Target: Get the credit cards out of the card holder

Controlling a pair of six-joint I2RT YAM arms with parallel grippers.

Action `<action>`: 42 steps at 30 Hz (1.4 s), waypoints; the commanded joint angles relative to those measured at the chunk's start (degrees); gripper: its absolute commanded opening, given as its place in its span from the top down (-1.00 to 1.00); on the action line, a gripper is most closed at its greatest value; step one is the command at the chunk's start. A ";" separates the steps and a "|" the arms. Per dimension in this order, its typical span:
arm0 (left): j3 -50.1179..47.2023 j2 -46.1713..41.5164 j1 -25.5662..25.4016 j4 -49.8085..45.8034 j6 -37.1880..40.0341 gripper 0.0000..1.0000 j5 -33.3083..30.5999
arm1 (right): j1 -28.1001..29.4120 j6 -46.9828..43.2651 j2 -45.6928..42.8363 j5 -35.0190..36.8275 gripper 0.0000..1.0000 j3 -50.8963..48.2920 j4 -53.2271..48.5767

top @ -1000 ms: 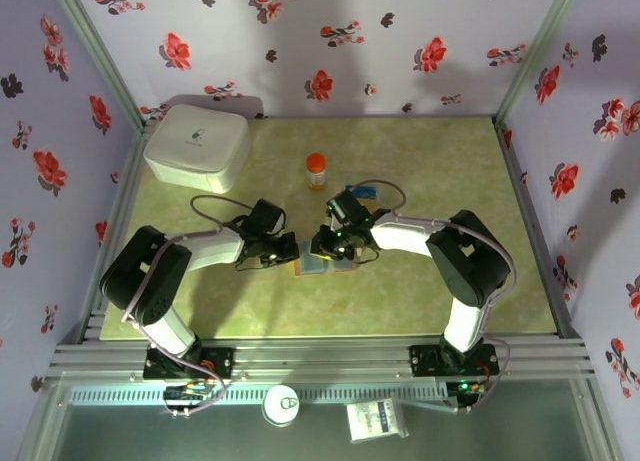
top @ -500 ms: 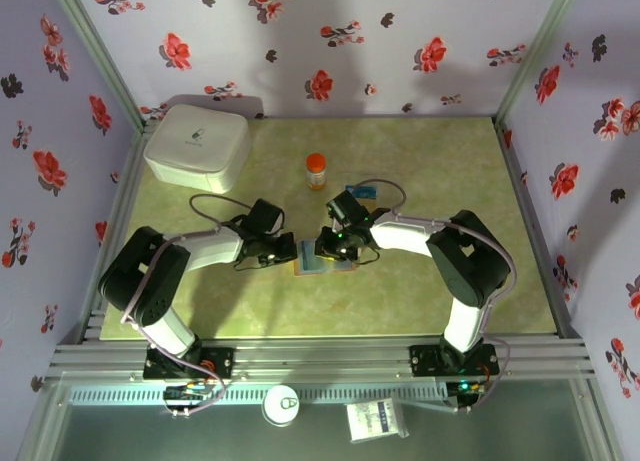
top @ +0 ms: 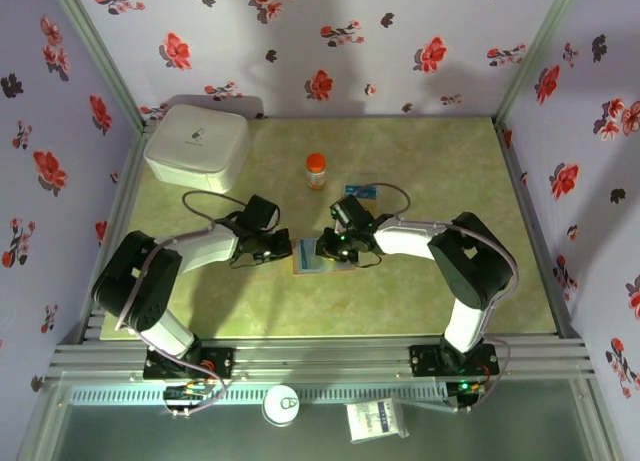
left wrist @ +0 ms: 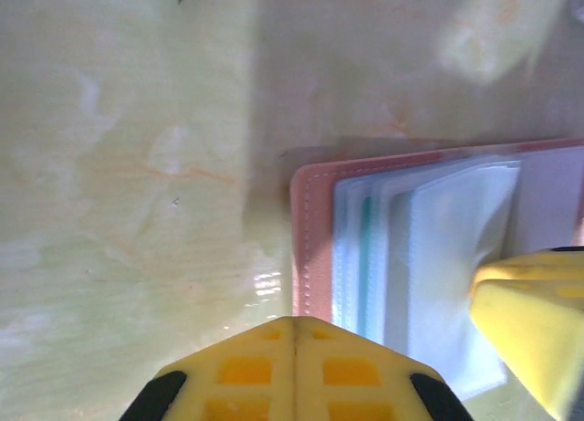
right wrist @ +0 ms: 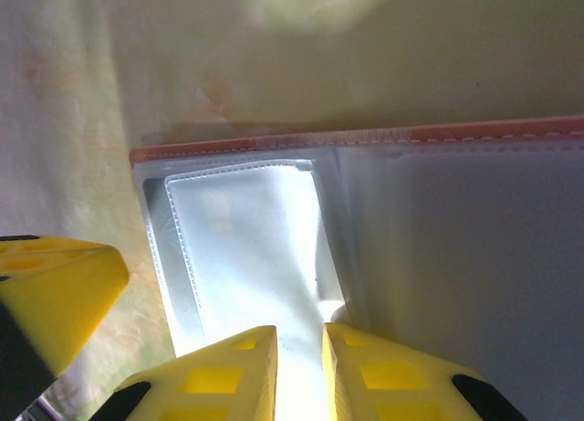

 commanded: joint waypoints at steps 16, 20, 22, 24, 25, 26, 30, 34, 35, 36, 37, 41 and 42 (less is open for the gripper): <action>1.97 1.53 -1.86 7.99 -8.24 0.40 9.53 | -3.83 7.38 -1.29 -6.78 0.58 -8.95 15.59; 1.71 2.70 -2.46 9.14 -9.08 0.37 9.69 | -4.40 8.48 -1.21 -7.73 0.58 -10.06 17.98; 1.61 3.25 -2.65 9.52 -9.38 0.36 9.70 | -4.75 9.14 -1.16 -8.27 0.59 -10.38 19.32; 1.69 3.87 -2.82 9.58 -9.57 0.36 9.70 | -4.89 9.34 -1.16 -8.58 0.59 -10.49 19.86; 1.71 4.21 -2.74 9.54 -9.69 0.36 9.69 | -4.96 9.34 -1.21 -8.71 0.59 -10.65 19.96; 1.71 4.59 -2.89 9.58 -9.85 0.36 9.59 | -4.98 9.34 -1.13 -8.86 0.59 -10.68 20.04; 1.92 5.61 -3.05 9.23 -10.65 0.36 9.43 | -5.24 9.56 -1.29 -9.32 0.59 -11.34 20.70; 2.14 6.51 -3.27 9.63 -11.14 0.36 9.65 | -5.33 9.85 -1.22 -9.67 0.59 -11.69 21.42; 2.23 6.53 -3.35 9.66 -11.25 0.36 9.67 | -5.33 9.91 -1.29 -9.76 0.59 -11.83 21.62; 2.37 6.61 -3.39 9.73 -11.35 0.36 9.65 | -5.33 9.95 -1.27 -9.85 0.59 -11.88 21.83; 2.33 6.62 -3.44 10.05 -11.44 0.36 9.68 | -5.33 10.03 -1.34 -9.94 0.59 -12.01 21.88; 2.76 7.58 -3.44 9.93 -11.60 0.35 9.88 | -5.41 10.07 -1.51 -10.03 0.59 -12.37 22.14; 2.80 7.67 -3.44 10.05 -11.75 0.36 9.89 | -5.46 10.13 -1.53 -10.03 0.59 -12.40 22.15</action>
